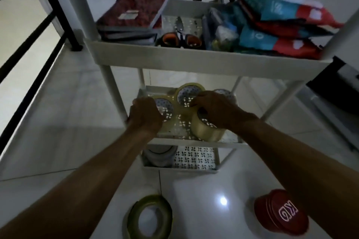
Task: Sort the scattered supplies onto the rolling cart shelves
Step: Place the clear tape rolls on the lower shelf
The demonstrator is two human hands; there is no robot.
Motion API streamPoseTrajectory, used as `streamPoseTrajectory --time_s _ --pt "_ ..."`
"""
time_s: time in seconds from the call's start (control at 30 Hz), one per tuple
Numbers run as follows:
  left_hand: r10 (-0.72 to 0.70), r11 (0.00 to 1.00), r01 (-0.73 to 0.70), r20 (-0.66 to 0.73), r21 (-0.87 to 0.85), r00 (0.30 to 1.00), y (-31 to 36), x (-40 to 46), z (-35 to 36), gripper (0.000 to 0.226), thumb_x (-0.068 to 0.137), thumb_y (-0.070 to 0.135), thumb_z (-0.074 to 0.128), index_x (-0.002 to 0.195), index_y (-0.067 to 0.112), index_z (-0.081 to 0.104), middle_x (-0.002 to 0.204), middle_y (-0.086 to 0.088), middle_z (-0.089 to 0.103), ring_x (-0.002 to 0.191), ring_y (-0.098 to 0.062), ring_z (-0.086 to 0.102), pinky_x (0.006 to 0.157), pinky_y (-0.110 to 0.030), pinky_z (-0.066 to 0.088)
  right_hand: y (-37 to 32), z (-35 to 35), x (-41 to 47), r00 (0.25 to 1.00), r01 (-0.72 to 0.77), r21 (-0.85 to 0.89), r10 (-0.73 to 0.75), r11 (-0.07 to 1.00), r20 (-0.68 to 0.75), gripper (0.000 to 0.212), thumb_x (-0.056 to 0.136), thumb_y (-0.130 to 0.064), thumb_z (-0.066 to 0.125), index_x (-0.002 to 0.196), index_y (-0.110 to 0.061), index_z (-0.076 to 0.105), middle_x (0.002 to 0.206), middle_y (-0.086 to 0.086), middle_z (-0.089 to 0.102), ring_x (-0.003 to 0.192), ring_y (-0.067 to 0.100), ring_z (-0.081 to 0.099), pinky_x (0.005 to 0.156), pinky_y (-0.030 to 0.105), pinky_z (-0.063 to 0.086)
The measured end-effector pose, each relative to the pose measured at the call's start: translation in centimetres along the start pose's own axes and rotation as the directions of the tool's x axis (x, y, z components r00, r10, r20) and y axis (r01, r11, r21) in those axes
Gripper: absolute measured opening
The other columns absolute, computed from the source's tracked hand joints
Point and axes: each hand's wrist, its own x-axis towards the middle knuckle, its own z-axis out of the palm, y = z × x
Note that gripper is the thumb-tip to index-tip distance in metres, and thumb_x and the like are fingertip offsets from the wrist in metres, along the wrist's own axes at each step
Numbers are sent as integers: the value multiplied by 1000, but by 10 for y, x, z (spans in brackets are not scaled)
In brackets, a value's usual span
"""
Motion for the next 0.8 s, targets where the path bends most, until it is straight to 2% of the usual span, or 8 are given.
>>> streamPoseTrajectory --time_s 0.1,0.17,0.23,0.3,0.37,0.53,0.67,0.8 --pt "-5 993 -1 -52 -121 999 -6 4 11 33 92 14 51 123 0 52 127 -23 43 113 -40 51 81 -36 43 11 3 -7 999 -49 12 49 999 -13 32 88 -7 64 120 -10 66 125 16 61 113 31 59 97 31 44" --pt "96 984 -116 -147 -137 985 -8 3 14 34 94 19 53 122 1 53 125 -24 46 112 -40 52 82 -35 41 11 2 -8 998 -61 3 62 998 -20 33 89 -8 64 121 -12 66 127 16 60 114 31 58 97 31 45" --pt "355 915 -388 -239 -109 904 -9 2 14 32 92 28 58 116 8 63 120 -16 58 112 -35 56 93 -38 40 7 1 -7 998 -48 -31 47 998 -32 34 91 -13 63 124 -19 65 129 11 60 113 27 60 97 36 48" --pt "588 807 -588 -179 59 789 -15 5 17 33 87 38 61 111 17 67 118 -2 65 116 -23 56 103 -35 34 6 1 -6 998 -55 -92 52 994 -37 33 93 -20 62 125 -26 64 128 4 63 112 22 61 95 38 50" --pt "562 827 -557 -79 78 823 -19 9 16 44 80 32 67 120 17 63 129 -3 59 128 -24 45 109 -33 30 10 1 -6 996 -79 -124 74 989 -41 33 92 -20 63 123 -28 65 127 1 64 111 21 62 96 40 49" --pt "571 810 -585 -193 -23 798 -16 8 17 41 71 -4 71 111 1 65 121 -20 61 116 -37 54 103 -29 36 14 4 -11 984 -164 -16 162 986 -79 36 84 -21 72 120 -25 67 125 3 65 115 22 59 101 35 41" --pt "339 932 -345 -73 -110 938 -19 15 24 46 83 9 66 128 10 56 145 -17 37 128 -37 42 106 -44 38 1 9 -15 948 -257 100 270 961 -167 45 81 -25 68 126 -28 61 123 2 62 108 23 60 88 35 50" --pt "564 810 -580 -154 -90 812 -20 17 23 42 76 -4 65 118 1 62 128 -19 56 124 -36 48 109 -42 36 -12 18 -27 966 -232 132 244 964 -83 43 82 -35 68 124 -28 59 135 0 51 111 23 58 88 42 54"
